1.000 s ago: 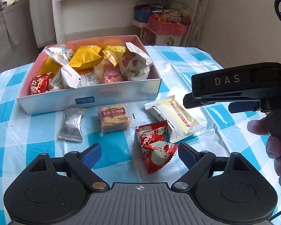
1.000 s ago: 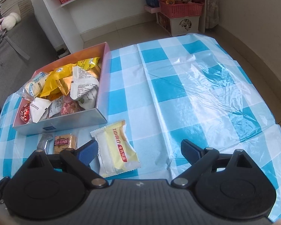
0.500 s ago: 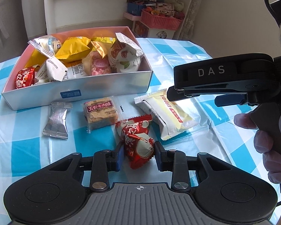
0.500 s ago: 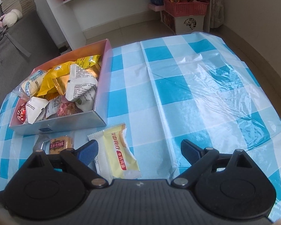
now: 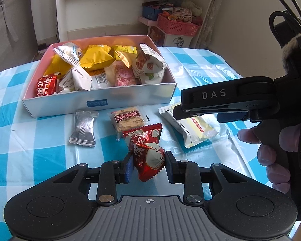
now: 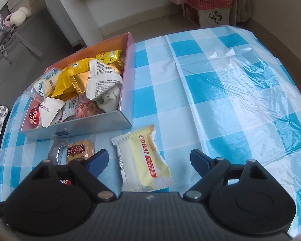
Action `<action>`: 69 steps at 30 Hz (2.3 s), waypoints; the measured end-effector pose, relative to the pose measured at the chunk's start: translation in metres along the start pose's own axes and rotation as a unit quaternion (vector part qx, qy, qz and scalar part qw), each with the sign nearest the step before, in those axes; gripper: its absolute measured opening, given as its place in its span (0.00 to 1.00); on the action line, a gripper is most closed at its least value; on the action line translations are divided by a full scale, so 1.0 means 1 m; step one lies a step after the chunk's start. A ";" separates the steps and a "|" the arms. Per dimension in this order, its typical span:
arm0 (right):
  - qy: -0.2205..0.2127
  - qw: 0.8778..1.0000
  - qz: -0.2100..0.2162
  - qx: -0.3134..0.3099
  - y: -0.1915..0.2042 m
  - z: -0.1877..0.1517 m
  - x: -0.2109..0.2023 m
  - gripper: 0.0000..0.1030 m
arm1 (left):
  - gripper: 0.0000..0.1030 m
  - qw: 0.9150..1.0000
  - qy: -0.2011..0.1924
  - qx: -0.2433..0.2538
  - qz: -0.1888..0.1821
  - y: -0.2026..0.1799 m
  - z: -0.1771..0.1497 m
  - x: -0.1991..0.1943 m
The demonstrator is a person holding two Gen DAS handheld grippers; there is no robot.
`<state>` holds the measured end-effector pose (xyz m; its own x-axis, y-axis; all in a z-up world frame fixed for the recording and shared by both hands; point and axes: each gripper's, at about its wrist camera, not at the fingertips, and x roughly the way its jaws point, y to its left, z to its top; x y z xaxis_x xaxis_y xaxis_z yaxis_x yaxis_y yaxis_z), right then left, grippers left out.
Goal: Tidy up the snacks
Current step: 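Grasp the red candy wrapper with the left tool while the right tool grasps the white-and-yellow packet, then carry the red candy and white-and-yellow packet into the pink box and open both tools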
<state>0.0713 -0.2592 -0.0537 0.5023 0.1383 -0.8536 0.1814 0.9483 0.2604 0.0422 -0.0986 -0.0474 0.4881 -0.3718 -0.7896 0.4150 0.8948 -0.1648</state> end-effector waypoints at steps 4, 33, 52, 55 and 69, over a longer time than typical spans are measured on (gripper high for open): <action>0.015 1.000 -0.006 -0.023 0.010 -0.004 0.011 0.78 | 0.29 1.000 0.005 -0.003 0.008 0.007 -0.002 -0.004; 0.024 0.993 -0.044 -0.105 0.052 -0.016 0.003 0.41 | 0.29 0.999 0.007 -0.012 0.029 0.025 -0.002 -0.020; -0.025 0.998 0.036 -0.043 0.049 0.006 -0.043 0.41 | 0.29 0.995 -0.057 -0.060 0.052 0.084 0.025 -0.054; -0.036 0.998 0.050 -0.034 0.050 0.015 -0.044 0.41 | 0.29 0.993 -0.067 -0.067 0.064 0.096 0.034 -0.052; -0.036 0.990 0.135 0.003 0.076 0.061 0.007 0.41 | 0.29 0.991 -0.085 -0.073 0.073 0.131 0.075 0.002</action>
<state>0.1400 -0.2034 -0.0119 0.5916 0.3653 -0.7187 0.0368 0.8783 0.4768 0.1547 -0.0010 -0.0265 0.6627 -0.2614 -0.7018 0.2208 0.9636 -0.1504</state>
